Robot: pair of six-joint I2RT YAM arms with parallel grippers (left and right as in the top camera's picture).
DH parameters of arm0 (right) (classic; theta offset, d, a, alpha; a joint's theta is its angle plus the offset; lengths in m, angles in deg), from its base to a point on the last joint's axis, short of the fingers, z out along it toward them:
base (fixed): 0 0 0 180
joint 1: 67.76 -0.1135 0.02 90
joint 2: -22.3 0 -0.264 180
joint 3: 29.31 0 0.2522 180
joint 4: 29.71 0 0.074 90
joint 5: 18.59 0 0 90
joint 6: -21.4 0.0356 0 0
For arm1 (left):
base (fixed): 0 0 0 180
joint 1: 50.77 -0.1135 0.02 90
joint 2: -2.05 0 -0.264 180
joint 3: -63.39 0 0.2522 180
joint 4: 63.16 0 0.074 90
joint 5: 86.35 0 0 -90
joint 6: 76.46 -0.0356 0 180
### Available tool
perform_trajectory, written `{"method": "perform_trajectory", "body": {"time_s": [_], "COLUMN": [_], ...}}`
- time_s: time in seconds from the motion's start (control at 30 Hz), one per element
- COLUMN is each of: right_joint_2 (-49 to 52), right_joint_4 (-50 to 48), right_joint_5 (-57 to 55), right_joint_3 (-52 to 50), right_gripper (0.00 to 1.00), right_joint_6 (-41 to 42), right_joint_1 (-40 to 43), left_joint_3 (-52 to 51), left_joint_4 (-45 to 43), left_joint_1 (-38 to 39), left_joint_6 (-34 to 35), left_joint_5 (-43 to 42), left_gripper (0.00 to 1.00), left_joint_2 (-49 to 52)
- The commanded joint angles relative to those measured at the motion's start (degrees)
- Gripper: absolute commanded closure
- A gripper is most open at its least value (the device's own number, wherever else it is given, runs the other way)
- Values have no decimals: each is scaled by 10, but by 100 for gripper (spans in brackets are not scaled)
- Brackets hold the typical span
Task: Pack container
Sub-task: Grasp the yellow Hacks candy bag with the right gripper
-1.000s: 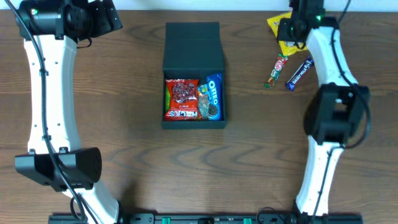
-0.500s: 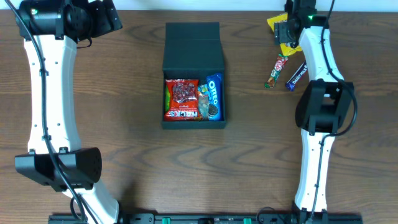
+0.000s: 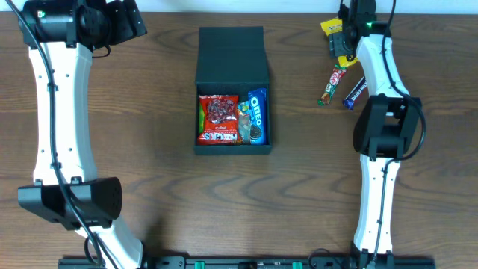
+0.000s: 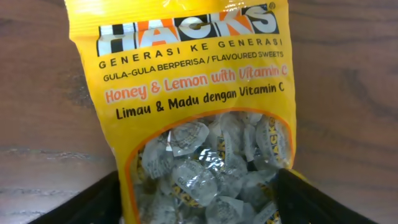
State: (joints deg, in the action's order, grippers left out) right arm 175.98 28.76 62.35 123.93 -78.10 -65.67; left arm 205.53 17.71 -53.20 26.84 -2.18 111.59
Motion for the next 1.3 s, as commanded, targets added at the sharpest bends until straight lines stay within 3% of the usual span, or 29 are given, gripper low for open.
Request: {"method": "perform_trajectory", "body": {"time_s": [0.0,0.33,0.67,1.0,1.1,1.27], "right_joint_2": [23,23,-23,-222,-311,-457], "right_joint_4": [1,-3,5,78,72,20], "right_joint_5": [-8,-8,21,90,97,93], "right_joint_3": [13,12,16,4,-68,-282], "right_gripper": [35,98,99,99,99,99], "right_joint_6": [-4,-2,18,46,56,56], "right_joint_1": [7,7,1,-9,-11,-10], "left_joint_3": [12,12,12,12,12,12], "left_joint_4": [2,2,4,4,3,4], "left_joint_1": [-2,-2,-2,-2,-2,-2], "left_joint_6": [1,7,7,4,4,4], "left_joint_5": [2,2,2,16,18,18], "left_gripper": [5,5,5,5,5,5], "left_joint_2": [-3,-3,-3,-3,-3,-3]}}
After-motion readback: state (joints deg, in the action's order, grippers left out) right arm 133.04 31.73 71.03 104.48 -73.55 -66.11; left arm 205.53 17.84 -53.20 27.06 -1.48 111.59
